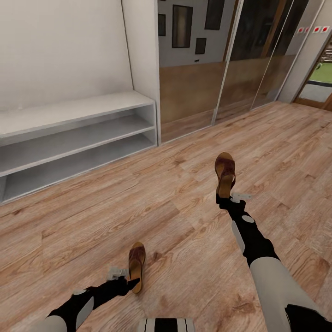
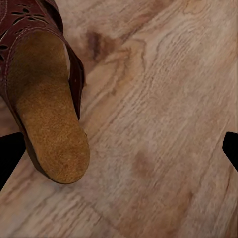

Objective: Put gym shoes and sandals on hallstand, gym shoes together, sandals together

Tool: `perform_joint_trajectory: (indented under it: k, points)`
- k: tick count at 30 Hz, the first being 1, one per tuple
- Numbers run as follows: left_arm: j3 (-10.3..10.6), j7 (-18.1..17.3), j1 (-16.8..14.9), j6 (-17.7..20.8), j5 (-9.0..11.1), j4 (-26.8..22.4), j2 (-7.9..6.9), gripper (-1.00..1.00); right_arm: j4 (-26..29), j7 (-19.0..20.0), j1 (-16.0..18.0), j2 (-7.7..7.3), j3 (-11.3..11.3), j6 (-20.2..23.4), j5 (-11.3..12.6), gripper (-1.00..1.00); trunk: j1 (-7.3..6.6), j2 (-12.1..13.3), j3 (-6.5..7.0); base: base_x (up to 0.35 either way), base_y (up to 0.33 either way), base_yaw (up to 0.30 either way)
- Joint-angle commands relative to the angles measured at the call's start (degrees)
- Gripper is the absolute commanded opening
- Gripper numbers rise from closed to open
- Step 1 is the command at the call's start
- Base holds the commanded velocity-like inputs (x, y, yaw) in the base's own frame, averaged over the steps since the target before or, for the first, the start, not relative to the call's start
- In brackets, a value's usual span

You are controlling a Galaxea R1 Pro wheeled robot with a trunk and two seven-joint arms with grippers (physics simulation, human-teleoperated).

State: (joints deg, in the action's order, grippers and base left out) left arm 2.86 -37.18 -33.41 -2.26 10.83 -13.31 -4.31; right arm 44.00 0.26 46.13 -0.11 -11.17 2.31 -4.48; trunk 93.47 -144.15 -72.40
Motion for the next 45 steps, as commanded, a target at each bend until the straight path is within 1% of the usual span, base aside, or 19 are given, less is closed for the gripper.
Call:
perform_joint_trajectory:
  k: [1, 2, 3, 4, 5, 6, 7, 8, 9, 13, 18, 24, 30, 39, 45]
  points:
    - [0.3, 2.2, 0.0, -0.7, 0.3, 0.1, 0.79, 1.00, 0.1, -0.1, 0.0, 0.02, -0.1, 0.2, -0.3, -1.00, -0.01, 0.0, -0.04, 0.000, 0.000, 0.000]
    - [0.3, 4.6, 0.0, -1.3, 0.3, 0.0, 1.53, 1.00, 0.1, -0.1, 0.0, 0.02, -0.1, 0.2, -0.3, -1.00, -0.01, 0.0, -0.04, 0.000, 0.000, 0.000]
    - [0.3, 5.9, 0.0, -1.7, 0.3, 0.0, 1.92, 1.00, 0.1, -0.1, 0.0, 0.02, -0.1, 0.2, -0.3, -1.00, -0.01, 0.0, -0.04, 0.000, 0.000, 0.000]
    - [0.3, 12.3, 0.0, -3.5, 0.3, 0.1, 4.00, 1.00, 0.1, -0.1, 0.0, 0.02, -0.1, 0.2, -0.3, -1.00, -0.01, 0.0, -0.04, 0.000, 0.000, 0.000]
    - [0.3, 13.5, 0.0, -3.7, 0.3, 0.1, 4.42, 1.00, 0.1, -0.1, 0.0, 0.02, -0.1, 0.2, -0.3, -1.00, -0.01, 0.0, -0.04, 0.000, 0.000, 0.000]
    - [0.3, 15.8, 0.0, -4.0, 0.3, 0.1, 5.24, 1.00, 0.1, -0.1, 0.0, 0.02, -0.1, 0.2, -0.3, -1.00, -0.01, 0.0, -0.04, 0.000, 0.000, 0.000]
    - [0.3, 16.8, 0.0, -4.1, 0.3, 0.1, 5.62, 1.00, 0.1, -0.1, 0.0, 0.02, -0.1, 0.2, -0.3, -1.00, -0.01, 0.0, -0.04, 0.000, 0.000, 0.000]
    - [0.3, 20.7, 0.0, -4.3, 0.3, 0.1, 7.15, 1.00, 0.1, -0.1, 0.0, 0.02, -0.1, 0.2, -0.3, -1.00, -0.01, 0.0, -0.04, 0.000, 0.000, 0.000]
    - [0.3, 22.4, 0.0, -4.4, 0.3, 0.1, 7.77, 1.00, 0.1, -0.1, 0.0, 0.02, -0.1, 0.2, -0.3, -1.00, -0.01, 0.0, -0.04, 0.000, 0.000, 0.000]
    - [0.3, 26.8, 0.0, -4.5, 0.4, 0.1, 8.95, 1.00, 0.8, -0.1, 0.0, 0.02, -0.1, 0.2, -0.3, -1.00, -0.01, 0.0, -0.04, 0.000, 0.000, 0.000]
    - [0.3, 28.0, 0.0, -4.5, 0.5, 0.1, 9.20, 1.00, 1.0, -0.1, 0.0, 0.02, -0.1, 0.2, -0.3, -1.00, -0.01, 0.0, -0.04, 0.000, 0.000, 0.000]
    - [0.1, 28.2, 0.0, -4.5, 0.6, 1.6, 9.15, 1.00, 1.1, -0.1, 0.0, 0.02, -0.1, 0.2, -0.3, -1.00, -0.01, 0.0, -0.04, 0.000, 0.000, 0.000]
    - [0.1, 28.2, 0.0, -4.6, 0.5, 1.9, 9.07, 1.00, 1.1, -0.1, 0.0, 0.02, -0.1, 0.2, -0.3, -1.00, -0.01, 0.0, -0.04, 0.000, 0.000, 0.000]
    - [0.0, 28.2, 0.0, -4.6, 0.5, 1.9, 8.89, 1.00, 1.1, -0.1, 0.0, 0.02, -0.1, 0.3, -0.3, -1.00, 0.22, -0.1, -2.33, 0.000, 0.000, 0.000]
    - [0.0, 28.2, 0.0, -4.6, 0.5, 1.8, 8.88, 1.00, 1.9, -0.1, 0.0, 0.02, -0.1, 0.3, -0.2, -1.00, 0.22, -0.1, -2.87, 0.000, 0.000, 0.000]
